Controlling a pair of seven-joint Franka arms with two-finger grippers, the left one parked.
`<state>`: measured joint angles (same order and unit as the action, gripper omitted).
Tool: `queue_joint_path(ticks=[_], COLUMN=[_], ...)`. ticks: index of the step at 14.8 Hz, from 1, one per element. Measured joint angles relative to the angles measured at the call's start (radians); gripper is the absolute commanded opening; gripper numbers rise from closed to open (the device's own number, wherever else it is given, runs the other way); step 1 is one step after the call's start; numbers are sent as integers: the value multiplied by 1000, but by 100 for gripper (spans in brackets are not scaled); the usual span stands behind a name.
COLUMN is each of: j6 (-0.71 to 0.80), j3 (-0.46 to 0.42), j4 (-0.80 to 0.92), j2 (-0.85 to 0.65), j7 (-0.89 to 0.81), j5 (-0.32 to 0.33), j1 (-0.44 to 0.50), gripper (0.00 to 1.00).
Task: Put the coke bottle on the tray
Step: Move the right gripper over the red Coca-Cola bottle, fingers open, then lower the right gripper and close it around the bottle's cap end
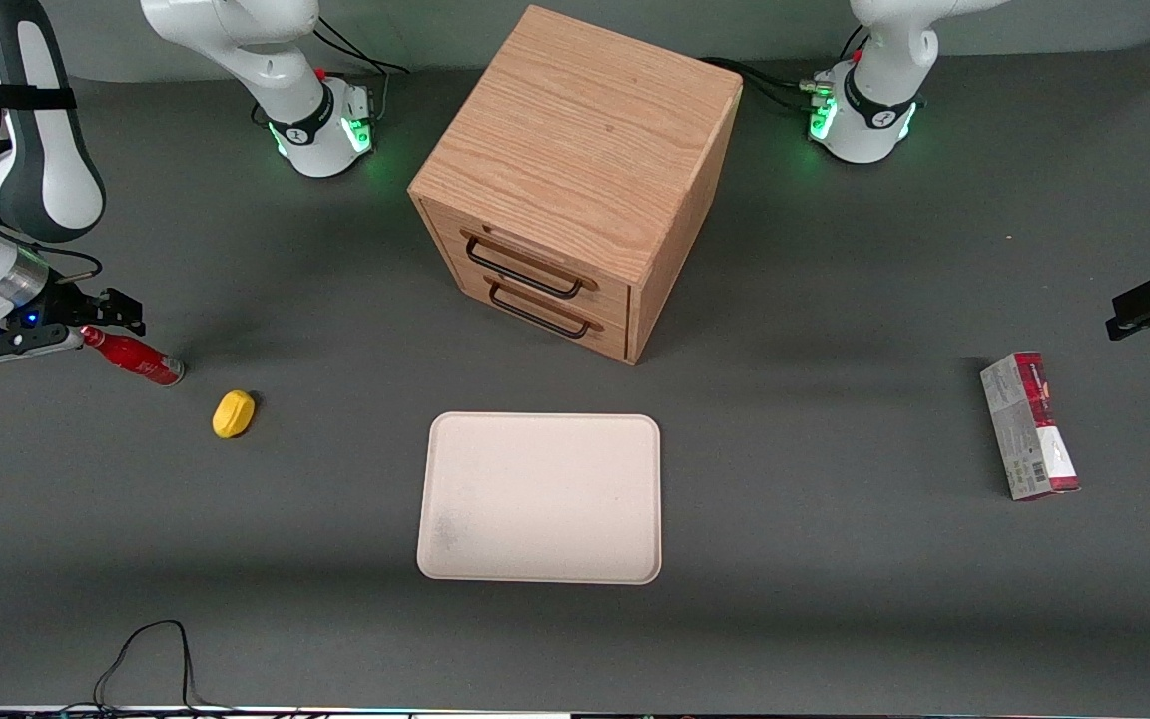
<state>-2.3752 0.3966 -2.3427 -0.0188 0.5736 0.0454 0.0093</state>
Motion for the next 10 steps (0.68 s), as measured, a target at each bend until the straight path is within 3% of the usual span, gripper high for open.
queue_joint_path(ticks=[10], j6=[24], j3=[12], j4=[1], j2=[-3], j7=[2], j5=[0], j1=[-3], gripper=[100])
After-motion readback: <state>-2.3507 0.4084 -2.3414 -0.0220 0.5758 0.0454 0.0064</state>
